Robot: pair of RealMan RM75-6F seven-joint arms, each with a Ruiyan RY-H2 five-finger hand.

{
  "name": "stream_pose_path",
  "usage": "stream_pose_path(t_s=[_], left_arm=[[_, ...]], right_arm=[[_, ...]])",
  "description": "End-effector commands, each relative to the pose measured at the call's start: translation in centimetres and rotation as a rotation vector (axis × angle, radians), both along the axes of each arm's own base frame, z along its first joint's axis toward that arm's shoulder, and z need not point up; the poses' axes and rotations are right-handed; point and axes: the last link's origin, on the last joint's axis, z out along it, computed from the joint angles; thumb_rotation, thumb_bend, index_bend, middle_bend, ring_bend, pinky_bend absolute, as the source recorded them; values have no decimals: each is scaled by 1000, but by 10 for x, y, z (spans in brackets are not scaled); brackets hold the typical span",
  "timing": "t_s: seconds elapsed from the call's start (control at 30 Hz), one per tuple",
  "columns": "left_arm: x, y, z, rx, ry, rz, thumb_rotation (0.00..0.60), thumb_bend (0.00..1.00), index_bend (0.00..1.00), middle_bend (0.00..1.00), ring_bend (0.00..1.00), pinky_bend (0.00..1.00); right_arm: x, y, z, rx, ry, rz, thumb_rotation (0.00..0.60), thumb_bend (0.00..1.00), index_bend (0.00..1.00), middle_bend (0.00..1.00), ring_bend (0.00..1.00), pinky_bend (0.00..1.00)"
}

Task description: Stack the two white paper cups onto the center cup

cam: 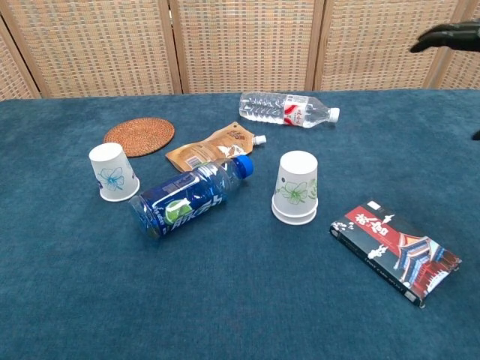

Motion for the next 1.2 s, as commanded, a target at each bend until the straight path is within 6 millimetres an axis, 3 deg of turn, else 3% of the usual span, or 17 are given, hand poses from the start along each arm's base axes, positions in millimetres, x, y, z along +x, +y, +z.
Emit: stream_pose_path(t_s=[0.03,0.17,0.3,0.53,0.8,1.2], left_arm=[[23,40,-16,-97,50,-125,600,0,0,0,0,0],[37,64,-37,-171,84,-175,600,0,2,0,2,14],[45,90,-66,-241,71,-178,600,0,80,2,59,69],[55,107,-107,-341,-13,-159,600,27,143,45,114,128],[59,120,-124,-358,6,-145,600,188,222,108,173,217],[57,127,-134,-324,59,-125,600,243,409,262,312,349]], right_arm=[[-46,34,4,-20,-14,-18,600,0,45,0,0,0],[-59,56,0,-33,-52,-34,600,0,46,0,0,0],[-68,79,-6,-50,-62,-51,600,0,50,0,0,0],[-79,89,-11,-65,-52,-61,600,0,52,0,0,0],[-92,92,-13,-78,-84,-90,600,0,62,0,0,0],[-94,91,-8,-101,-104,-84,600,0,64,0,0,0]])
